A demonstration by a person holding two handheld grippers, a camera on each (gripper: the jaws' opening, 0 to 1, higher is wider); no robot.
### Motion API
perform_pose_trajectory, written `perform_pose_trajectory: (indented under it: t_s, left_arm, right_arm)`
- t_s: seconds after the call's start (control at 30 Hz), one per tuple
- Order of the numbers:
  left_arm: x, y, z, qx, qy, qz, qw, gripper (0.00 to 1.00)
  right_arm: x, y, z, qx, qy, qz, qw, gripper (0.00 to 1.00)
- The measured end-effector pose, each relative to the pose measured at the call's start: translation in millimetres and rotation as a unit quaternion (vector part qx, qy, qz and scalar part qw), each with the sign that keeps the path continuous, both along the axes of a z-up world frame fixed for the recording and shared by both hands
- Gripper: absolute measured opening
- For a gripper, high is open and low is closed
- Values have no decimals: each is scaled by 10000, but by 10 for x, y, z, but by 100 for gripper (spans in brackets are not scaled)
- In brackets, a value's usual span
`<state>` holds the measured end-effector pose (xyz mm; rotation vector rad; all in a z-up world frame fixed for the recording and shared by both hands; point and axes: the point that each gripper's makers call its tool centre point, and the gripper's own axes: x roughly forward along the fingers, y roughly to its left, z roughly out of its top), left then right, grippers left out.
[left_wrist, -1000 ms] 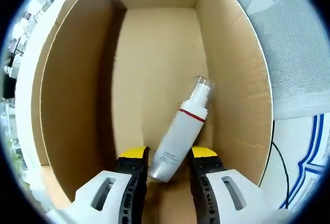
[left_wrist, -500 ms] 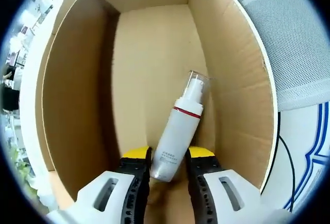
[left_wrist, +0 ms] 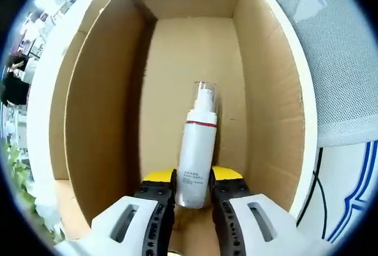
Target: Operate the shoe box by opening the lid, removing the specified soft item, and placing it in the target area until the item is outside and the box remains undamaged.
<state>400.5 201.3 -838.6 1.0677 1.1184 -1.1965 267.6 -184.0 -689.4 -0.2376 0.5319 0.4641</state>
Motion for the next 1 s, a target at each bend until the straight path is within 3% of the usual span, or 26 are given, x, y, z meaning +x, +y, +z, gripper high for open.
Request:
perform_pose_trajectory:
  t_s: [0.4,1.0]
  left_arm:
    - [4,8,189,-206,-227,317,9990,19]
    - [-36,-56,578,-626,-699,471,9945,19]
  right_arm:
    - [-2,13,20,188,21,-38,9998,87]
    - [-39,58,44,609,195,-9,9980,86]
